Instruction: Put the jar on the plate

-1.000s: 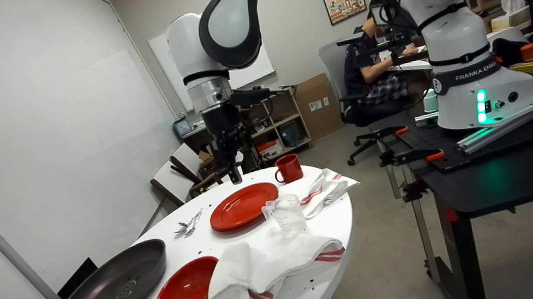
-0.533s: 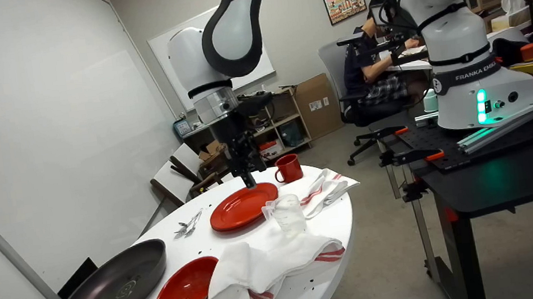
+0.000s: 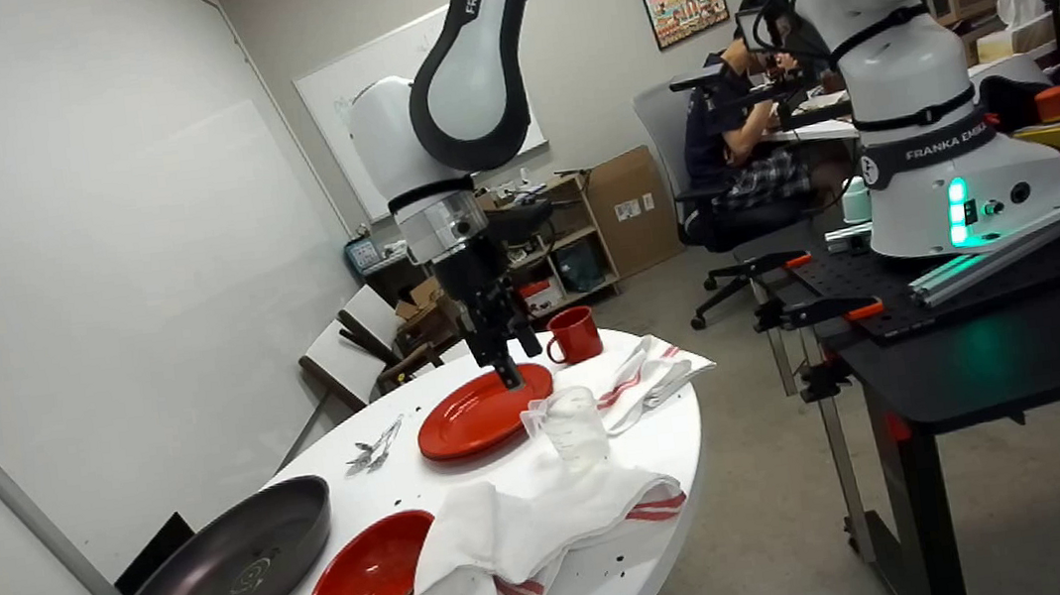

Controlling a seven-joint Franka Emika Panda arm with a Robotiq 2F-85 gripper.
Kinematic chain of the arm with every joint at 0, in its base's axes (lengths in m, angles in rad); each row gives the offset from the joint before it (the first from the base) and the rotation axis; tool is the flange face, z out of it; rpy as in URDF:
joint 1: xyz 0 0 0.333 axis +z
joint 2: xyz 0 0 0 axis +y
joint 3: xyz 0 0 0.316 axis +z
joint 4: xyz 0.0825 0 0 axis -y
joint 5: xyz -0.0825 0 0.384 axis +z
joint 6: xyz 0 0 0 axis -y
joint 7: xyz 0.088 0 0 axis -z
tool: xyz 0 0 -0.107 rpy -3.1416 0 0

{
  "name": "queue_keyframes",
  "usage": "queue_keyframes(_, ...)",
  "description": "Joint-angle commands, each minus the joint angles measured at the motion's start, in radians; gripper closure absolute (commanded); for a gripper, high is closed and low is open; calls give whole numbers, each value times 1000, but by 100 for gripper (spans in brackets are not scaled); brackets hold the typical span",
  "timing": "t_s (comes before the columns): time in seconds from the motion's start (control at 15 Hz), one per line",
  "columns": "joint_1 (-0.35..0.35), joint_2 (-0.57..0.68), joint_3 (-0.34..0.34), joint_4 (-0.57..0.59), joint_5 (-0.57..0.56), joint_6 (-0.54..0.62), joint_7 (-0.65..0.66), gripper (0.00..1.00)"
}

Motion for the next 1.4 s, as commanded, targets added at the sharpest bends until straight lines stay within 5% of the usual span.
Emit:
queue_keyframes(0.0,3,14,-7,-51,19,73,-12,0)
queue_keyframes(0.53,11,60,-7,-123,19,160,-1,0)
queue_keyframes(1.33,12,217,-11,39,30,237,-2,0)
